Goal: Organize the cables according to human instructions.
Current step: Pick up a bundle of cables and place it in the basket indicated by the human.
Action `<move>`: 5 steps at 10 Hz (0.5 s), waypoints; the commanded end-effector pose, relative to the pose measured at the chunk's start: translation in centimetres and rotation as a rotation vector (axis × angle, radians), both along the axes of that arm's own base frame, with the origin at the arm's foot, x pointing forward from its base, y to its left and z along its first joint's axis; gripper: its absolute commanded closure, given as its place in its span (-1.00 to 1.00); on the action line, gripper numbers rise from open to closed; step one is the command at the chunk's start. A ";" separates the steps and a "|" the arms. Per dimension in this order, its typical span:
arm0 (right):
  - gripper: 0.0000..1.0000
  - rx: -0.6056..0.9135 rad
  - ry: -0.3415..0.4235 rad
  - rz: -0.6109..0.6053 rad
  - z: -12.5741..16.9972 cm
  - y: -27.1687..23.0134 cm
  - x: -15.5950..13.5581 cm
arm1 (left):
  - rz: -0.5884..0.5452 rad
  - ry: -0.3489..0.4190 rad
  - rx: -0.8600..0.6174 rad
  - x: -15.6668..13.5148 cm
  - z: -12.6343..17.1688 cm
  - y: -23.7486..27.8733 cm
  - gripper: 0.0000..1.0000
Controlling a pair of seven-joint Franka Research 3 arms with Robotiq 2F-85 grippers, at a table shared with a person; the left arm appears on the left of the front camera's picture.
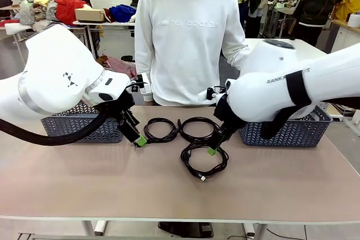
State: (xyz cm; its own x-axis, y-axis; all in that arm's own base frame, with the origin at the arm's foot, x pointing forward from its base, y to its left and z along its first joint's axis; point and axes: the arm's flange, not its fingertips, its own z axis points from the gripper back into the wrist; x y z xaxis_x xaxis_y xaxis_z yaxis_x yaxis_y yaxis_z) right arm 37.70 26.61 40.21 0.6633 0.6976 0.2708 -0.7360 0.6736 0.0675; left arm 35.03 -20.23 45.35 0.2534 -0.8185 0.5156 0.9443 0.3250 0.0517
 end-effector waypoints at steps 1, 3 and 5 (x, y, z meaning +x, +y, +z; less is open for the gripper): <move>-1.00 -0.062 0.056 -0.116 -0.2 3.0 0.8 | 0.006 -0.003 0.000 -0.1 -0.1 0.1 -1.00; -1.00 -0.082 0.084 -0.159 -1.6 5.1 0.9 | 0.006 -0.003 0.000 -0.1 -0.1 0.1 -1.00; -1.00 -0.076 0.124 -0.192 -2.9 6.6 1.3 | 0.006 -0.003 0.000 -0.1 -0.1 0.1 -1.00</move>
